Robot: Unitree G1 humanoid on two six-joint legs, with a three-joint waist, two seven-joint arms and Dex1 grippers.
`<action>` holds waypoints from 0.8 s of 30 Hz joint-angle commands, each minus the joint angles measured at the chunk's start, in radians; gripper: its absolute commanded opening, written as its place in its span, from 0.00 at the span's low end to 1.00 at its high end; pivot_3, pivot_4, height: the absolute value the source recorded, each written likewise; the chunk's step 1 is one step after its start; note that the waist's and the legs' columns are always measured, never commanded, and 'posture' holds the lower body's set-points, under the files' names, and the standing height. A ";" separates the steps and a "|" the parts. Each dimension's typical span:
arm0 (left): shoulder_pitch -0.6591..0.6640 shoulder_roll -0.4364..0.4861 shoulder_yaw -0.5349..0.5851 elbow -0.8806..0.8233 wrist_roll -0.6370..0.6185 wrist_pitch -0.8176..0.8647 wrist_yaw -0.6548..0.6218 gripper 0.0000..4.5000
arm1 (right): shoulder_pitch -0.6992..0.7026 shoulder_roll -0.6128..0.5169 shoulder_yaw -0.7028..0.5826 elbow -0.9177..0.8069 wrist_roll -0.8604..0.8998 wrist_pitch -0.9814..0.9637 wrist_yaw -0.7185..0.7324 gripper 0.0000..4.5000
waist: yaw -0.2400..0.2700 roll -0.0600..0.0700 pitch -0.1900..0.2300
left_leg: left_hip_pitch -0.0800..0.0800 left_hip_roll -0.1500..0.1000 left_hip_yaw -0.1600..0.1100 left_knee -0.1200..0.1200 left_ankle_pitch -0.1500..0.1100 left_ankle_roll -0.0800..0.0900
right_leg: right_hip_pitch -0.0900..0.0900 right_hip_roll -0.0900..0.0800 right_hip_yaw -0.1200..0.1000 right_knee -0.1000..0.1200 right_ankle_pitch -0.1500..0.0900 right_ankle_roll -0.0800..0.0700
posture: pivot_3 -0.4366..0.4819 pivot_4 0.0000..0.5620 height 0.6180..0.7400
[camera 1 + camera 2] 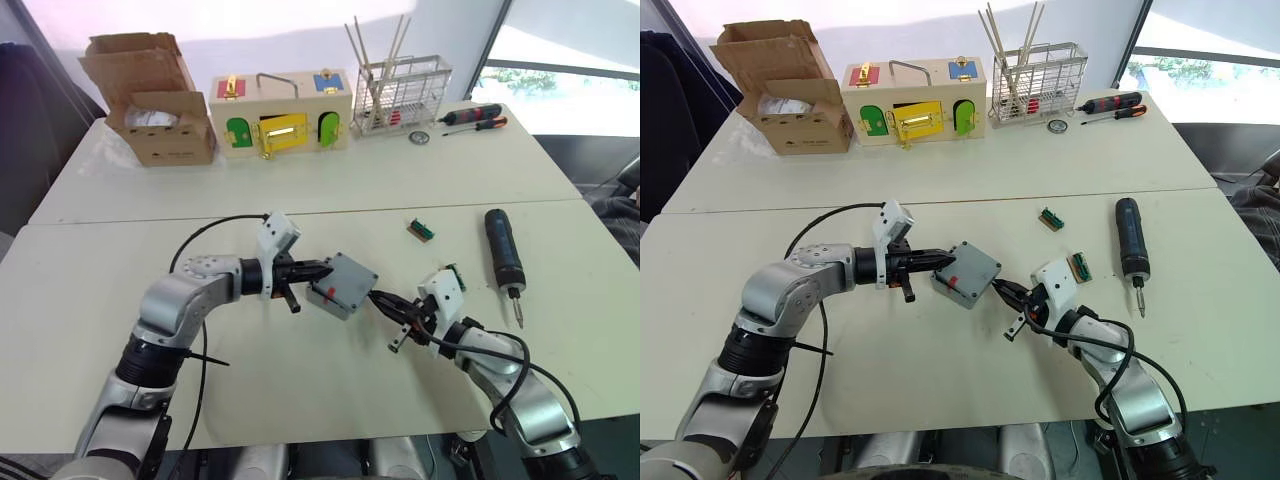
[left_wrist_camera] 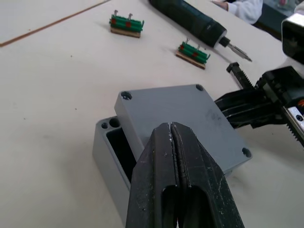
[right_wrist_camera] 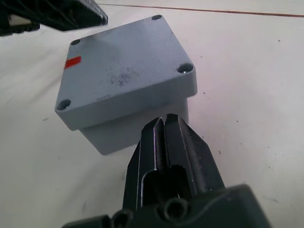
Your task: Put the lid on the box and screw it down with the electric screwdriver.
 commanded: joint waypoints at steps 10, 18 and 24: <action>-0.040 0.005 0.112 0.044 -0.014 -0.043 0.066 0.00 | 0.030 -0.030 -0.082 -0.089 0.015 0.015 0.003 0.02 | 0.001 -0.001 0.002 | 0.000 0.000 0.000 0.000 0.000 0.000 | 0.000 0.000 0.000 0.000 0.000 0.000 | 0.48 0.27 0.95; -0.022 0.001 0.048 0.111 0.028 -0.095 0.026 0.00 | 0.034 -0.007 -0.087 -0.141 0.022 0.062 -0.017 0.02 | 0.001 -0.001 0.002 | 0.000 0.000 0.000 0.000 0.000 0.000 | 0.000 0.000 0.000 0.000 0.000 0.000 | 0.48 0.27 0.95; -0.026 0.003 0.008 0.126 0.055 -0.114 -0.003 0.00 | 0.023 0.002 -0.067 -0.128 0.014 0.058 -0.005 0.02 | 0.001 -0.001 0.002 | 0.000 0.000 0.000 0.000 0.000 0.000 | 0.000 0.000 0.000 0.000 0.000 0.000 | 0.48 0.27 0.95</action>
